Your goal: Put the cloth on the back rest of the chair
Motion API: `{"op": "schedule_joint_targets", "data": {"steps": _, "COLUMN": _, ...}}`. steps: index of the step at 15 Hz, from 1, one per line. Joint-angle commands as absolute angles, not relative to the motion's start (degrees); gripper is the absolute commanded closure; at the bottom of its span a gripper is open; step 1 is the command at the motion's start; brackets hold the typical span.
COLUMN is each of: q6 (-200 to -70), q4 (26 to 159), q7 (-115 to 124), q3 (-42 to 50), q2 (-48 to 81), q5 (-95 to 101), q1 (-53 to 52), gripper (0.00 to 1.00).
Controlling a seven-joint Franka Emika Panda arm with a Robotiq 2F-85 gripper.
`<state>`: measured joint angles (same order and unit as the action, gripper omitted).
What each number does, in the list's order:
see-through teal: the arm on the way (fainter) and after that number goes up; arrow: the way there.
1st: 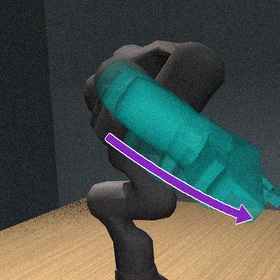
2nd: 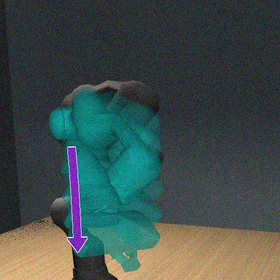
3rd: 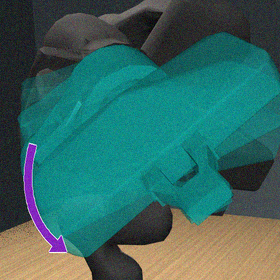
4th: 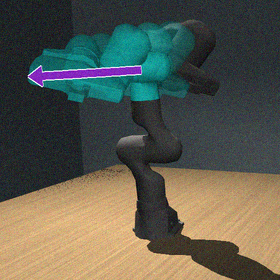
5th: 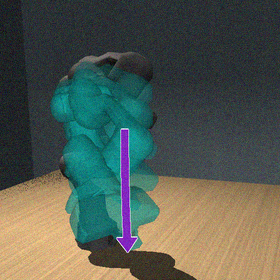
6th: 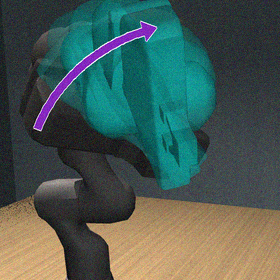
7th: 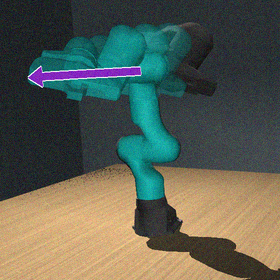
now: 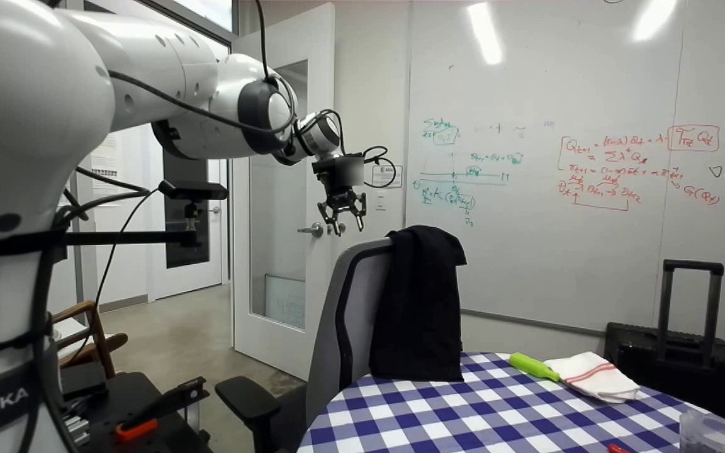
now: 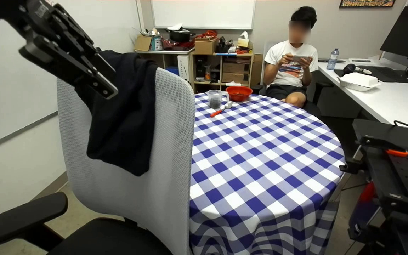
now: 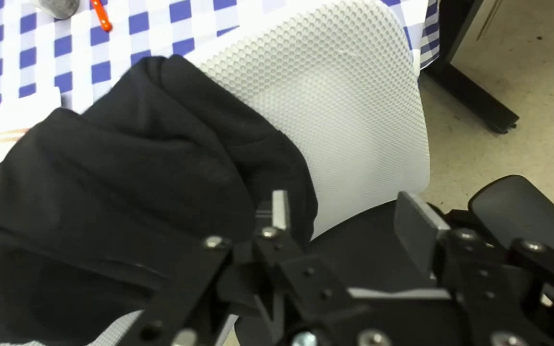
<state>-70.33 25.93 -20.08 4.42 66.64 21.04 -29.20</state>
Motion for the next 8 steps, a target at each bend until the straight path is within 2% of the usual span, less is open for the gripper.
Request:
{"op": "schedule_joint_targets", "data": {"steps": 1, "q6": -70.88, "q4": 27.32, "q7": -23.89, "q3": 4.68, "q2": 63.33, "q5": 21.95, "q1": -28.69, "gripper": 0.09}}
{"op": "schedule_joint_targets", "data": {"steps": 2, "q6": -70.42, "q4": 27.32, "q7": -24.64, "q3": 4.48, "q2": 62.4, "q5": 21.54, "q1": -28.0, "gripper": 0.03}}
{"op": "schedule_joint_targets", "data": {"steps": 3, "q6": -70.51, "q4": 27.18, "q7": -24.84, "q3": 4.25, "q2": 61.73, "q5": 21.07, "q1": -27.28, "gripper": 0.0}}
{"op": "schedule_joint_targets", "data": {"steps": 8, "q6": -70.41, "q4": 26.76, "q7": -22.78, "q3": 2.48, "q2": 57.52, "q5": 16.27, "q1": -19.59, "gripper": 0.0}}
